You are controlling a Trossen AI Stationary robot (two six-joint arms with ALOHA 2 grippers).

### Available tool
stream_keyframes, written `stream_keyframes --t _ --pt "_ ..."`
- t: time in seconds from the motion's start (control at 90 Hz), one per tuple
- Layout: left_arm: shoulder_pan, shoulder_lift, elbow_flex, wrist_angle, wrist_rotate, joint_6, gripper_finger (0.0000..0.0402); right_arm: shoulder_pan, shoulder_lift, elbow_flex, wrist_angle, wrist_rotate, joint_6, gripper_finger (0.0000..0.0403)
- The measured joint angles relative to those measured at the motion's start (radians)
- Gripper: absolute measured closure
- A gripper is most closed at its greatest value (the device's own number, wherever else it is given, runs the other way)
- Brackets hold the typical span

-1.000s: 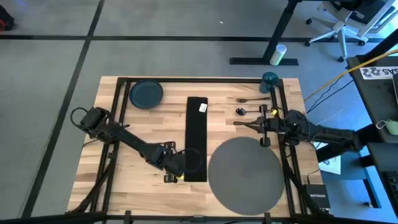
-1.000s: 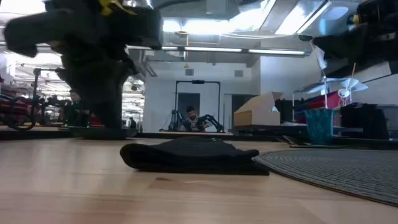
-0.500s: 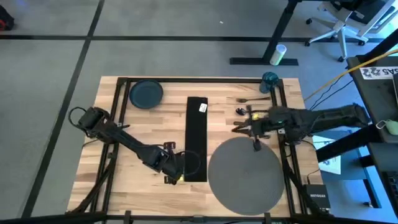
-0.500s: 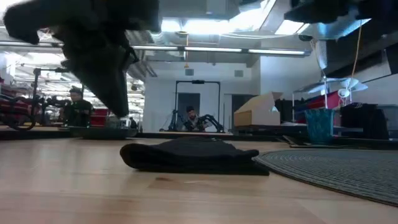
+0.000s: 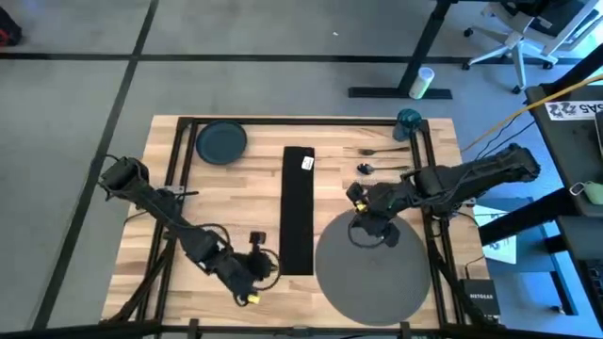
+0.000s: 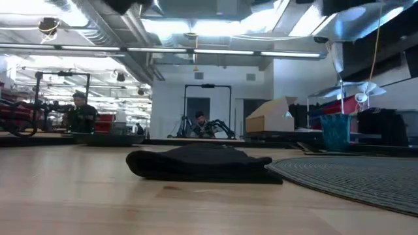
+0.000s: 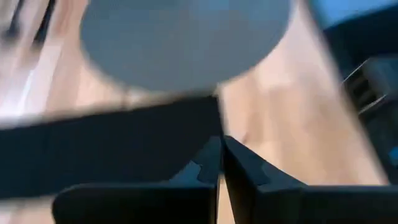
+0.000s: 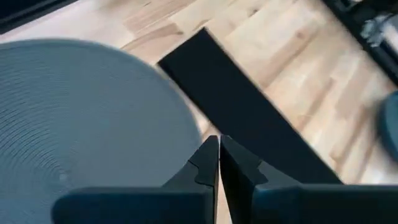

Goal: Set table place
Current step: Fold the black table napkin

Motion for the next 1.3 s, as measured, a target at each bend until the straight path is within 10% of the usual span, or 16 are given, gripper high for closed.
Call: stream_keyframes --t 0.5,1.3 --pt "0.122 0.000 -0.116 -0.009 0.433 -0.072 0.0396 0.017 -0.033 -0.134 0.086 0.048 0.119 0.0402" --pt "0.117 0.109 -0.116 0.050 0.324 0.125 0.0285 0.015 -0.033 -0.133 0.071 0.090 0.096 0.0402"
